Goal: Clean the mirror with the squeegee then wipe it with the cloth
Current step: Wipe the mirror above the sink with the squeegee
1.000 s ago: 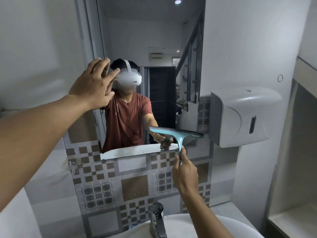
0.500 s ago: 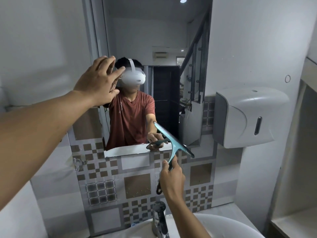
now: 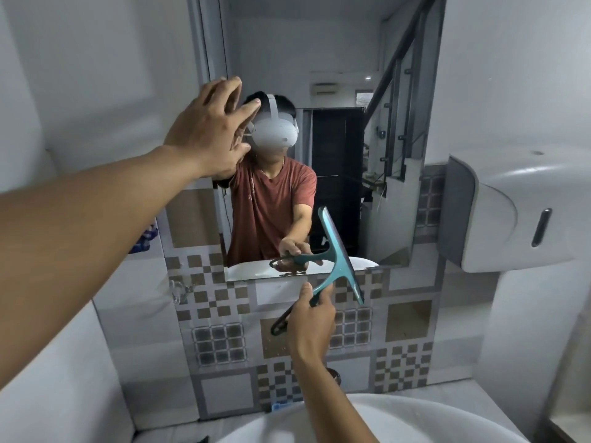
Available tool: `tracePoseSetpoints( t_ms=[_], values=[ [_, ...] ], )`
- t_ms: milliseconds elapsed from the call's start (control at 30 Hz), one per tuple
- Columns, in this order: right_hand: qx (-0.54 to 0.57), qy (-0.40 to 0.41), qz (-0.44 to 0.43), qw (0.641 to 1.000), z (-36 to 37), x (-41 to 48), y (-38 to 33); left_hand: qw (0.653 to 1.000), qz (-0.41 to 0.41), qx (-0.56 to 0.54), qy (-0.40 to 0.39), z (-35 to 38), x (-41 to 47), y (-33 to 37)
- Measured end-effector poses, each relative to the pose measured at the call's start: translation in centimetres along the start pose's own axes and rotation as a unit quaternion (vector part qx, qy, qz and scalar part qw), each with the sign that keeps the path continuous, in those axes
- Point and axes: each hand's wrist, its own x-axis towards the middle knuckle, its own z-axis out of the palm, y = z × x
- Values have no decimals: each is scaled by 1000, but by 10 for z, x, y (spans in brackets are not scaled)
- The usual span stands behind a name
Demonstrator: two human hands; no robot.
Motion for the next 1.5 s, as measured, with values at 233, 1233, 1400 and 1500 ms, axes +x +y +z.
tracePoseSetpoints(
  t_ms=[233,1233,1400,1500],
  values=[
    [28,-30,-7,999,23,-22,2,1000,12,-2,-1,-5,1,-6],
    [-193,-129,-160,960,44,-48,12,1000,16,-12,-4,1,-3,-6],
    [-267,-148,-172,937,30,-44,9,1000,17,-13,-6,1,-3,-6],
    [-322,-140,-181,919,21,-39,12,1000,14,-10,-10,-1,-3,-5]
  ],
)
